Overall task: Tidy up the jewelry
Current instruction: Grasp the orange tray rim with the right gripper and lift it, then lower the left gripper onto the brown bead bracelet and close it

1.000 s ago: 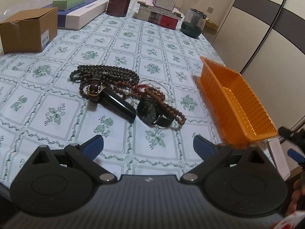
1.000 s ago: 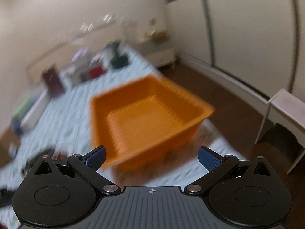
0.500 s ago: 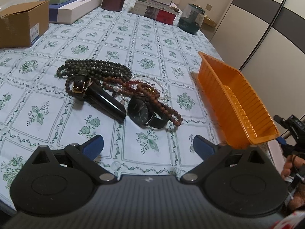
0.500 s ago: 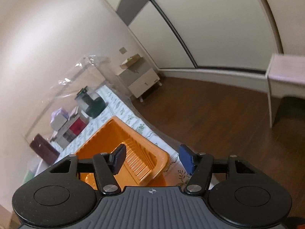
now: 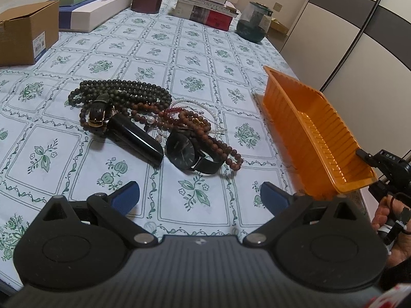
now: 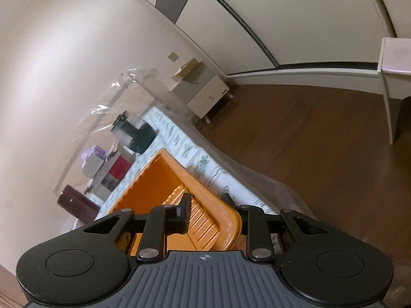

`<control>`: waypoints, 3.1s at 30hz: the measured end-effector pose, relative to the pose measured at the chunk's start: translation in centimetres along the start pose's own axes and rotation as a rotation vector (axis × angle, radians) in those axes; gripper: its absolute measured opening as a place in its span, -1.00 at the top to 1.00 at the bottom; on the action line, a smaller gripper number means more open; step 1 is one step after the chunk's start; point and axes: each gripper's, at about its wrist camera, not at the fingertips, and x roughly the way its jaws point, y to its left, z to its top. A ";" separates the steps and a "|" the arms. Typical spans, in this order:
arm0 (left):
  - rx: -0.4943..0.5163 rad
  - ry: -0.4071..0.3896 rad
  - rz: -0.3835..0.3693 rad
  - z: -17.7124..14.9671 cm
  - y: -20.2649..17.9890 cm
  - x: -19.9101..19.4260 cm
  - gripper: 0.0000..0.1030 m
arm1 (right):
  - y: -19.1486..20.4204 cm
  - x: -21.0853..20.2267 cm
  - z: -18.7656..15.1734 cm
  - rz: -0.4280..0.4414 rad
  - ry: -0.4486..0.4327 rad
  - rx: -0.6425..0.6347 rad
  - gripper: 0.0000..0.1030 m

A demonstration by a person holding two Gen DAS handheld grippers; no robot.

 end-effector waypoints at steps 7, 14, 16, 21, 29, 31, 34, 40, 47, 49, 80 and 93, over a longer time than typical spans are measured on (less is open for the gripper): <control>0.014 -0.007 -0.005 -0.1 -0.4 -0.1 -0.93 | 1.2 -0.9 -0.2 0.009 -0.004 -0.025 0.64; 0.007 -0.030 0.000 0.0 0.3 -0.5 -0.93 | 4.8 -2.0 -1.2 0.001 -0.049 -0.197 0.87; 0.006 -0.036 0.002 0.0 0.5 -0.6 -0.93 | 5.9 -2.0 -1.6 -0.006 -0.059 -0.247 0.87; -0.001 -0.046 -0.002 0.0 1.0 -0.8 -0.92 | 7.8 -2.1 -2.5 -0.012 -0.088 -0.368 0.88; -0.013 -0.053 0.011 0.0 1.9 -0.7 -0.83 | 10.5 -1.6 -3.9 -0.003 -0.131 -0.615 0.88; -0.018 -0.056 0.010 0.0 2.1 -0.6 -0.80 | 11.0 -1.4 -4.2 0.003 -0.137 -0.663 0.88; -0.023 -0.058 0.011 0.1 2.4 -0.5 -0.77 | 11.4 -1.1 -4.3 0.010 -0.145 -0.697 0.88; -0.021 -0.075 0.026 0.5 2.7 -0.4 -0.71 | 12.0 -1.2 -4.5 0.014 -0.172 -0.757 0.88; -0.005 -0.086 0.026 1.0 2.8 0.1 -0.62 | 14.4 -2.0 -5.7 0.033 -0.163 -0.965 0.88; -0.002 -0.089 0.022 1.1 2.8 0.2 -0.61 | 15.2 -2.0 -6.7 0.039 -0.167 -1.068 0.88; 0.097 -0.090 -0.007 1.7 1.7 2.0 0.01 | 15.2 -2.8 -8.1 0.016 -0.163 -1.063 0.88; 0.202 -0.109 -0.027 2.3 -0.8 2.6 0.04 | 15.1 -2.6 -8.1 0.009 -0.167 -1.065 0.88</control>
